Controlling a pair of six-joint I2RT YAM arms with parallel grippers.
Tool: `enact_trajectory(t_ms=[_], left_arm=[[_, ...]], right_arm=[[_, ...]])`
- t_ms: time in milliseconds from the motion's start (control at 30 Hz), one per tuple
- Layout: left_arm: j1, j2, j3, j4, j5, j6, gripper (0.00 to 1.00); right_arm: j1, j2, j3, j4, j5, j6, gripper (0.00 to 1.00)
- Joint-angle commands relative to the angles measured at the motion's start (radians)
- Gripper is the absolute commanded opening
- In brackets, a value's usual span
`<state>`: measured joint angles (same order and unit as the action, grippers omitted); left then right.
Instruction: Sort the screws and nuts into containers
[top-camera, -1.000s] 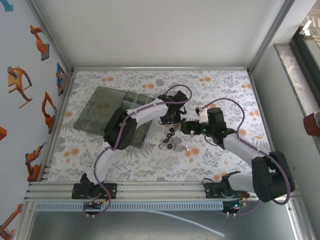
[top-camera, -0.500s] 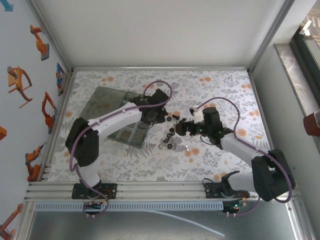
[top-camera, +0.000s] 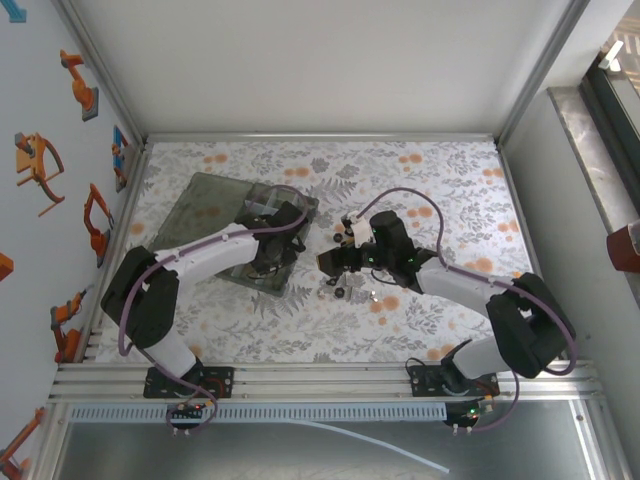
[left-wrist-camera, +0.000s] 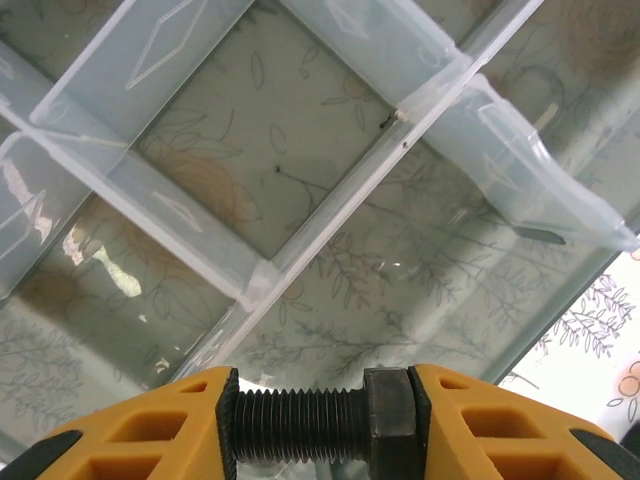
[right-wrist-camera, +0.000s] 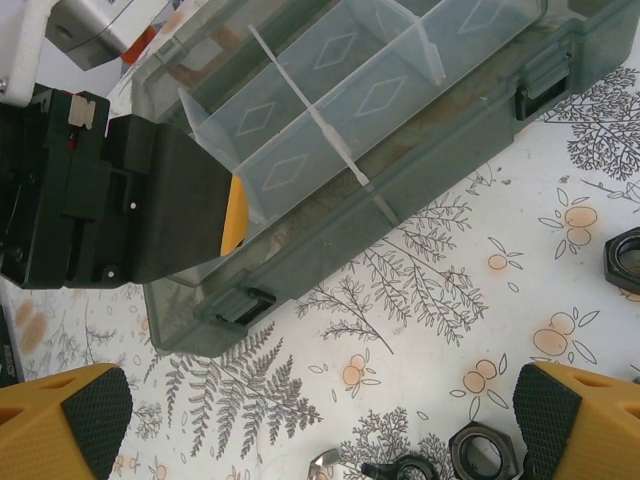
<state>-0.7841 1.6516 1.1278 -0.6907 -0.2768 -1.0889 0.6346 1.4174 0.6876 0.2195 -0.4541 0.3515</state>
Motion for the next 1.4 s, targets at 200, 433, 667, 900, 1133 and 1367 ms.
enact_trajectory(t_ms=[200,433,667,900,1133,1367], left_arm=[[0.008,0.043,0.032,0.022,-0.031,-0.022,0.42],[0.009,0.042,0.055,0.013,-0.033,-0.008,0.47],[0.001,0.047,0.077,0.007,-0.038,0.007,0.55],[-0.052,0.103,0.236,0.105,-0.041,0.324,0.66],[-0.044,0.379,0.558,0.064,0.231,0.648,0.75],[-0.044,0.567,0.767,0.006,0.341,0.716,0.75]], right_arm=[[0.004,-0.035,0.017,-0.038,0.044,-0.032,0.99],[0.004,-0.040,0.019,-0.060,0.080,-0.037,0.99],[0.001,-0.029,0.013,-0.071,0.087,-0.030,0.99],[-0.139,-0.078,-0.081,-0.030,0.071,0.107,0.99],[-0.279,-0.148,-0.129,-0.179,0.077,0.136,0.99],[-0.328,-0.266,-0.208,-0.213,0.083,0.148,0.99]])
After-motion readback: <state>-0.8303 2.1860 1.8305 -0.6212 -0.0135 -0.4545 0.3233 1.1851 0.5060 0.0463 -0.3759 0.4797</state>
